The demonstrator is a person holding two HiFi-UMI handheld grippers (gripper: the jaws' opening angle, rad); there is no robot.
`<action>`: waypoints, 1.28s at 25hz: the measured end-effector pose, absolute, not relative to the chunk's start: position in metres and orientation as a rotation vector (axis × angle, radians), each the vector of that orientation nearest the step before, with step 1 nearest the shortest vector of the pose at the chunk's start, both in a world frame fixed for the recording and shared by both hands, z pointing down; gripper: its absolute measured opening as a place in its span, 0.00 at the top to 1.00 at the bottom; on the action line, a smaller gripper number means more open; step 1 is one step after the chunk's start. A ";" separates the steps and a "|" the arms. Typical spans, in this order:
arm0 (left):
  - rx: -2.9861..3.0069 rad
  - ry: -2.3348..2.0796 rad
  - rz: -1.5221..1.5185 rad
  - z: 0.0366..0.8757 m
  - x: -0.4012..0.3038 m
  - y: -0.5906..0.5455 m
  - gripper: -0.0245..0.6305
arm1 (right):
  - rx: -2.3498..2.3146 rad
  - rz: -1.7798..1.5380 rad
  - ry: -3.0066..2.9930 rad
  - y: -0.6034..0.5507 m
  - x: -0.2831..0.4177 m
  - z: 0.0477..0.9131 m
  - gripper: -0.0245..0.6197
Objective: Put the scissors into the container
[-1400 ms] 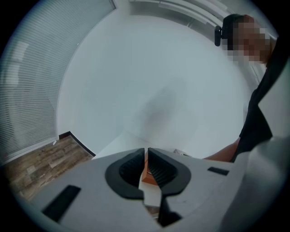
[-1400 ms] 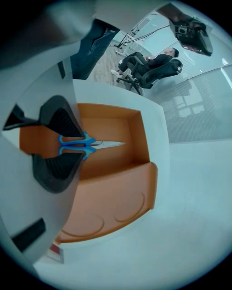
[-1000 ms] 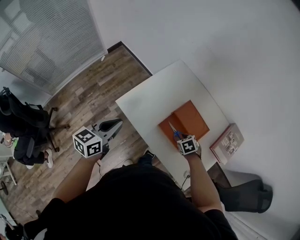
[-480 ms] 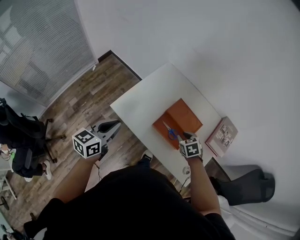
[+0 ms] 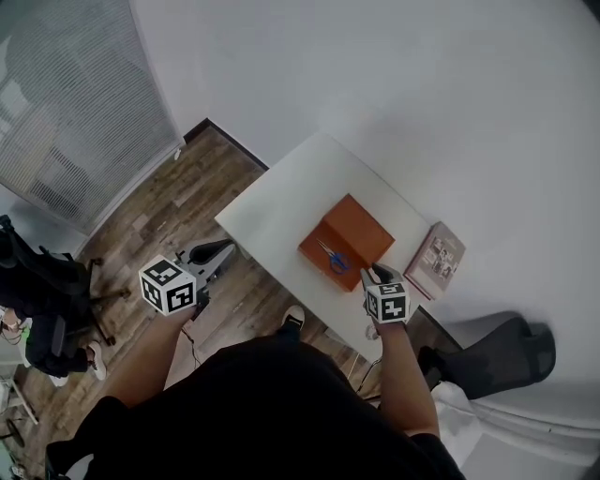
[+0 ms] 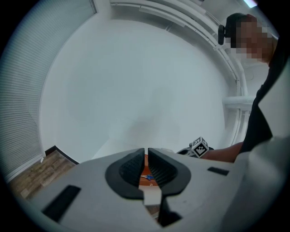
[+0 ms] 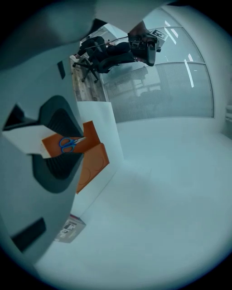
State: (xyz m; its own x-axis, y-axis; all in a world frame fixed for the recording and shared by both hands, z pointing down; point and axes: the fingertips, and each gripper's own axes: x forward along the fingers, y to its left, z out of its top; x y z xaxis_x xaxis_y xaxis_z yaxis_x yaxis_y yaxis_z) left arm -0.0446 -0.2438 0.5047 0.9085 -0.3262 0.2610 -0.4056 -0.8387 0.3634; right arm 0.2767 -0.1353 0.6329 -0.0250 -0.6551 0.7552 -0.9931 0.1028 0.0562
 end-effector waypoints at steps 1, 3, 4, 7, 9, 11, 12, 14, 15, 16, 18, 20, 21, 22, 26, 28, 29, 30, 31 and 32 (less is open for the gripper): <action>2.660 -0.525 0.264 0.503 -0.045 -0.241 0.92 | 1.636 0.671 -1.750 -0.131 0.276 0.629 0.79; 2.672 -0.509 0.263 0.500 -0.045 -0.235 0.92 | 1.668 0.657 -1.752 -0.122 0.274 0.621 0.79; 2.678 -0.501 0.263 0.498 -0.045 -0.232 0.92 | 1.683 0.652 -1.752 -0.118 0.273 0.617 0.79; 2.699 -0.476 0.272 0.494 -0.046 -0.223 0.92 | 1.733 0.645 -1.752 -0.106 0.270 0.608 0.80; 2.719 -0.461 0.283 0.491 -0.044 -0.216 0.92 | 1.769 0.645 -1.756 -0.097 0.270 0.601 0.80; 2.738 -0.448 0.291 0.488 -0.044 -0.210 0.92 | 1.805 0.642 -1.764 -0.089 0.270 0.593 0.80; 2.746 -0.442 0.292 0.486 -0.044 -0.208 0.92 | 1.824 0.640 -1.769 -0.086 0.269 0.589 0.80; 2.756 -0.429 0.293 0.483 -0.045 -0.204 0.92 | 1.862 0.642 -1.777 -0.080 0.267 0.581 0.80; 2.759 -0.422 0.295 0.482 -0.045 -0.202 0.92 | 1.882 0.646 -1.780 -0.076 0.267 0.579 0.80; 2.762 -0.416 0.297 0.482 -0.046 -0.199 0.92 | 1.901 0.651 -1.782 -0.073 0.267 0.576 0.80; 2.767 -0.403 0.299 0.482 -0.046 -0.194 0.92 | 1.937 0.663 -1.784 -0.065 0.268 0.572 0.80; 2.773 -0.391 0.296 0.481 -0.045 -0.189 0.92 | 1.972 0.678 -1.788 -0.057 0.269 0.569 0.80; 2.776 -0.384 0.295 0.480 -0.044 -0.187 0.92 | 1.989 0.682 -1.791 -0.053 0.269 0.567 0.80; 2.778 -0.378 0.295 0.480 -0.044 -0.185 0.92 | 2.004 0.684 -1.794 -0.049 0.269 0.565 0.80; 2.780 -0.351 0.295 0.480 -0.044 -0.176 0.92 | 2.051 0.694 -1.803 -0.034 0.265 0.562 0.80; 2.781 -0.339 0.298 0.482 -0.042 -0.172 0.92 | 2.071 0.700 -1.810 -0.027 0.265 0.561 0.80; 2.781 -0.335 0.299 0.482 -0.041 -0.170 0.92 | 2.081 0.701 -1.816 -0.025 0.265 0.561 0.80; 2.781 -0.331 0.301 0.483 -0.040 -0.168 0.92 | 2.090 0.702 -1.824 -0.022 0.265 0.561 0.80; 2.781 -0.328 0.302 0.484 -0.040 -0.167 0.92 | 2.099 0.704 -1.833 -0.020 0.264 0.560 0.80; 2.781 -0.325 0.303 0.484 -0.040 -0.166 0.92 | 2.107 0.705 -1.842 -0.018 0.263 0.560 0.80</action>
